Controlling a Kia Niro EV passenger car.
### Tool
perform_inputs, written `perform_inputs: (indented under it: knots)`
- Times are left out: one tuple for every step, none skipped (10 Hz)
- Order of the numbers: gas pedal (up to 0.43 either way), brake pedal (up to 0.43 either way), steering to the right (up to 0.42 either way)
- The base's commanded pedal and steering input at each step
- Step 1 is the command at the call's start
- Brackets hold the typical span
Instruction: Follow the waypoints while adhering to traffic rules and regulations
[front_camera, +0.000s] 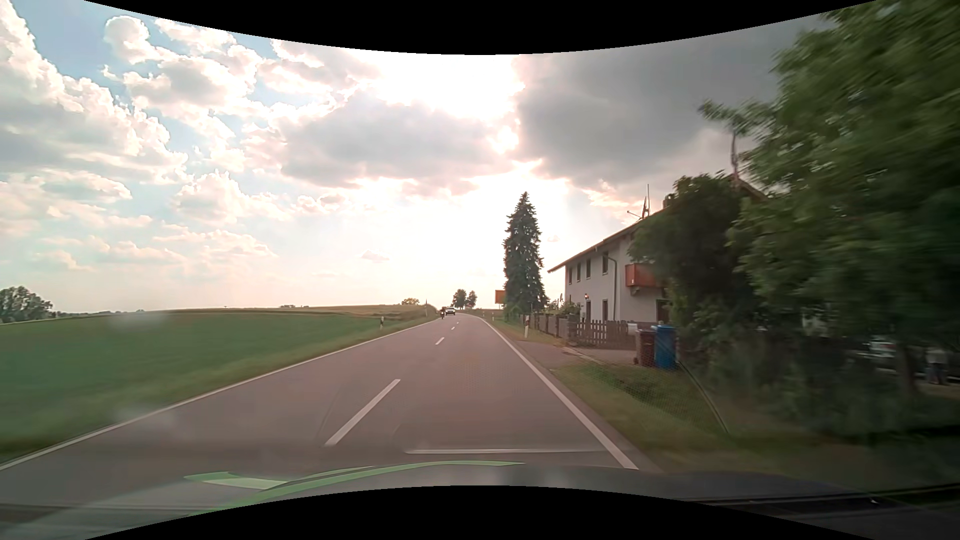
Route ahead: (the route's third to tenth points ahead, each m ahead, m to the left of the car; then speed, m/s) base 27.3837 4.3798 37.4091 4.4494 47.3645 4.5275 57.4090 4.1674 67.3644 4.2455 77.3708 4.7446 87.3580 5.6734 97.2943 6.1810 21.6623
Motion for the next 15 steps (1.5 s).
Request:
perform_inputs:
  knots:
    - [0.150, 0.000, 0.000]
    - [0.150, 0.000, 0.000]
    - [0.150, 0.000, 0.000]
    - [0.150, 0.000, 0.000]
    - [0.150, 0.000, 0.000]
    - [0.150, 0.000, 0.000]
    - [0.150, 0.000, 0.000]
    - [0.150, 0.000, 0.000]
    - [0.150, 0.000, 0.000]
    - [0.150, 0.000, -0.001]
    - [0.150, 0.000, -0.002]
    - [0.150, 0.000, -0.003]
    - [0.150, 0.000, -0.003]
    - [0.150, 0.000, -0.003]
    - [0.150, 0.000, -0.003]
